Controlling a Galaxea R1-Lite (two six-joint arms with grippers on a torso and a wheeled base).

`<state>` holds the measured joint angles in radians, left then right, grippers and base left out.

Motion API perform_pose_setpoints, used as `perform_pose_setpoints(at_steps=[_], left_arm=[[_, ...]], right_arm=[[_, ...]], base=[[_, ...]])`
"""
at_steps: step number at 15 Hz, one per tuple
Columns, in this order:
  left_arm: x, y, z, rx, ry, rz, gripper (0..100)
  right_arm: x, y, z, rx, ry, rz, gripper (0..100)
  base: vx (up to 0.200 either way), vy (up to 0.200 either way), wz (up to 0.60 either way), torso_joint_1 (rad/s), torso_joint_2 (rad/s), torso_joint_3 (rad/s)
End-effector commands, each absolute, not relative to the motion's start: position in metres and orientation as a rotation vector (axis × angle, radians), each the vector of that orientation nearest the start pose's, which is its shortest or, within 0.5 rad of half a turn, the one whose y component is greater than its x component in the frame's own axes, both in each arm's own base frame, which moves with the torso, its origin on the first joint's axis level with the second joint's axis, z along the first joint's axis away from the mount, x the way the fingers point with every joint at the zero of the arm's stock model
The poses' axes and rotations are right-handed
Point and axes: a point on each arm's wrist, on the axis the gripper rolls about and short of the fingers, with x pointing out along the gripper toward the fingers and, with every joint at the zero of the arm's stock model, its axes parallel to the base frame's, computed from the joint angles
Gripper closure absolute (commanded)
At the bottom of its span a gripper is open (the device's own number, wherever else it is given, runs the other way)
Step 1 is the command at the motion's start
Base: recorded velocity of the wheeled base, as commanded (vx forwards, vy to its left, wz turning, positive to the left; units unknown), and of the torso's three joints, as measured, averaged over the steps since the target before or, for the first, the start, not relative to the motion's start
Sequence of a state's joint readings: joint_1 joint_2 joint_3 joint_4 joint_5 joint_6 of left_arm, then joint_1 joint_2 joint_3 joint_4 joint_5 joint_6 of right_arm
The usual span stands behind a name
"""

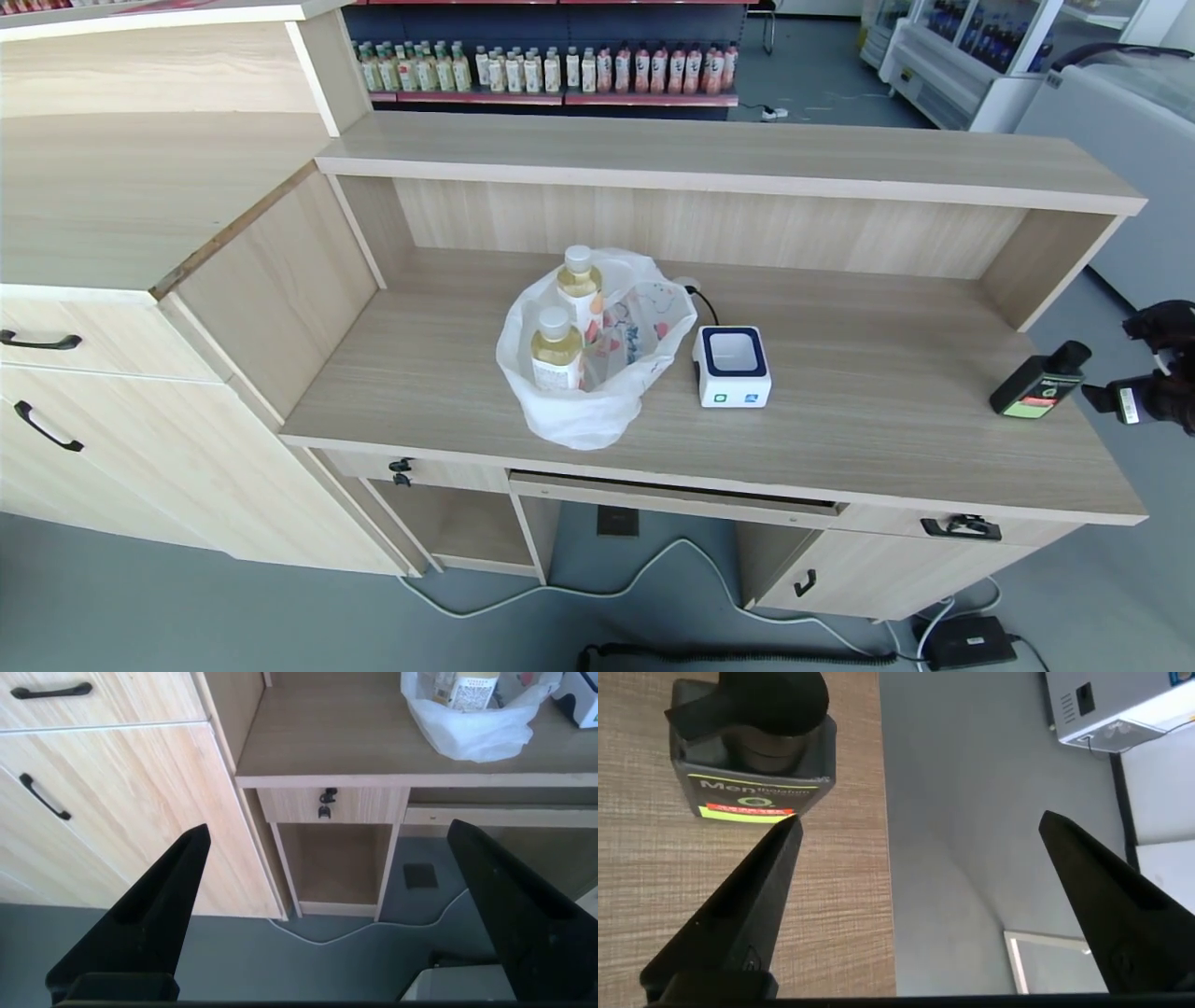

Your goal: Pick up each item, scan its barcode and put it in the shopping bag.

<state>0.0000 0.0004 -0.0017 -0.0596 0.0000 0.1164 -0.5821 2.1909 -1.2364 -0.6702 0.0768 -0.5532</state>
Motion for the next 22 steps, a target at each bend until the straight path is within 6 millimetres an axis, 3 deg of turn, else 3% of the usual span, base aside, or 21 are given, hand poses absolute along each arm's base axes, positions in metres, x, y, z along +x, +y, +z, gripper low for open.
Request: perform_pose_setpoints(at_steps=[1, 10, 22], left_arm=[[-0.023, 0.000, 0.082, 0.117, -0.061, 0.004, 0], [-0.023, 0.000, 0.082, 0.117, -0.061, 0.004, 0], [-0.023, 0.000, 0.082, 0.117, -0.061, 0.004, 0]], right_arm=[[0.369, -0.237, 0.113, -0.446, 0.403, -0.404, 0], [0.395, -0.226, 0.103, -0.437, 0.379, -0.360, 0], [0.420, -0.193, 0.086, -0.376, 0.356, -0.285, 0]], base=[[0.000, 0.000, 0.00, 0.000, 0.00, 0.000], [0.000, 0.000, 0.00, 0.000, 0.00, 0.000], [0.000, 0.000, 0.00, 0.000, 0.00, 0.000]])
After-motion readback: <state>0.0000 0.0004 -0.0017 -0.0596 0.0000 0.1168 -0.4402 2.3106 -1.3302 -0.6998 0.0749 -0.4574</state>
